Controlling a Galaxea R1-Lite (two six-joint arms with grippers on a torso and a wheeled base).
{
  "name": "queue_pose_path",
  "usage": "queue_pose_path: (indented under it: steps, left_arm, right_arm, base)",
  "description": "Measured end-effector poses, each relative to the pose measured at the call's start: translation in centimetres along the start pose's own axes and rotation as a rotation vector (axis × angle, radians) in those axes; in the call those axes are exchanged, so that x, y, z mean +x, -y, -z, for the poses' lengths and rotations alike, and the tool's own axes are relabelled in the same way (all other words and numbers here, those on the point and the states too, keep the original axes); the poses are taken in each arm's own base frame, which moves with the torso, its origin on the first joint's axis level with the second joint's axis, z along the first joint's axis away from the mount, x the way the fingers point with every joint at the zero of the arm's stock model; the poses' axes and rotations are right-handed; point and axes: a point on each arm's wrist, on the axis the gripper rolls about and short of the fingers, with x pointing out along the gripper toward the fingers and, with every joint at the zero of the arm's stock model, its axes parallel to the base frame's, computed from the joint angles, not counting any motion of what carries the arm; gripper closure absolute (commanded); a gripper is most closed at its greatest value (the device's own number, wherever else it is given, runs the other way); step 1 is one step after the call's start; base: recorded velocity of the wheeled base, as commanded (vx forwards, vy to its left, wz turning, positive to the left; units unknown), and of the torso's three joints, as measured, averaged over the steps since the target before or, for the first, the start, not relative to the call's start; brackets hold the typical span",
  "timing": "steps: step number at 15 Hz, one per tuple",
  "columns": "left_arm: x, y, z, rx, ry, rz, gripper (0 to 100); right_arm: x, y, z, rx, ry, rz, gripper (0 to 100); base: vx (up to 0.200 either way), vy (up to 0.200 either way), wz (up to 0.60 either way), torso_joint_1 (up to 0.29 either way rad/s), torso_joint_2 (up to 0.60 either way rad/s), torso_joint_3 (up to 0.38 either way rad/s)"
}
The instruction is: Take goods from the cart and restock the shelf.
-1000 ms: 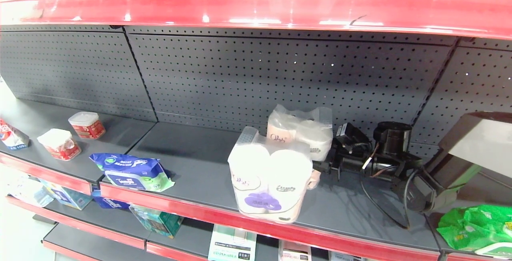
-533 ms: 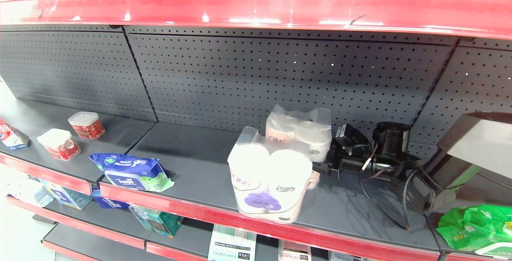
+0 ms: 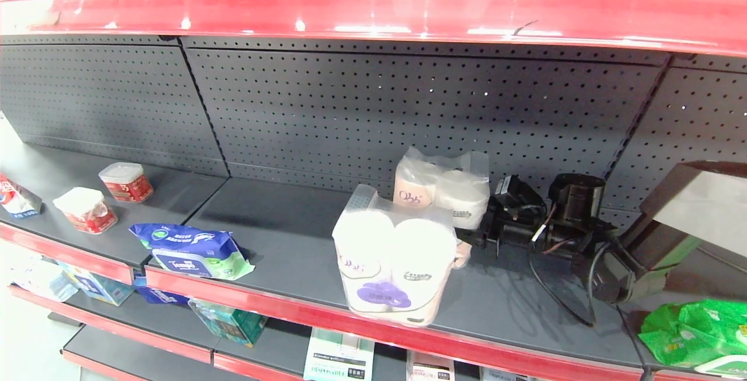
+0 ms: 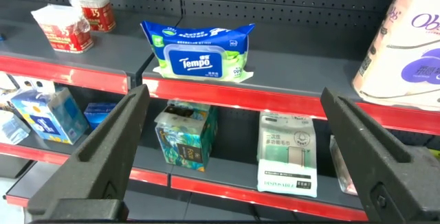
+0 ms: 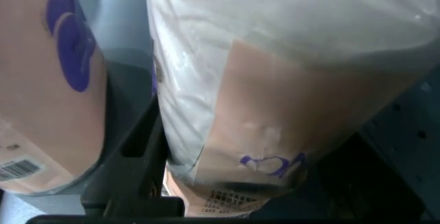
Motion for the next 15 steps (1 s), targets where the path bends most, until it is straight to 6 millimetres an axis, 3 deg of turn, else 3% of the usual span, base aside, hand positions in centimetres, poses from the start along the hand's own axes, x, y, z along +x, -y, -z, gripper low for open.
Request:
queue_pose_path:
  steps: [15]
  left_arm:
    - [0.0, 0.0, 0.0, 0.0, 0.0, 0.0, 0]
  right_arm:
    - [1.9, -0.7, -0.8, -0.046, 0.079, -0.09, 100]
  base:
    - [0.0, 0.0, 0.0, 0.0, 0.0, 0.0]
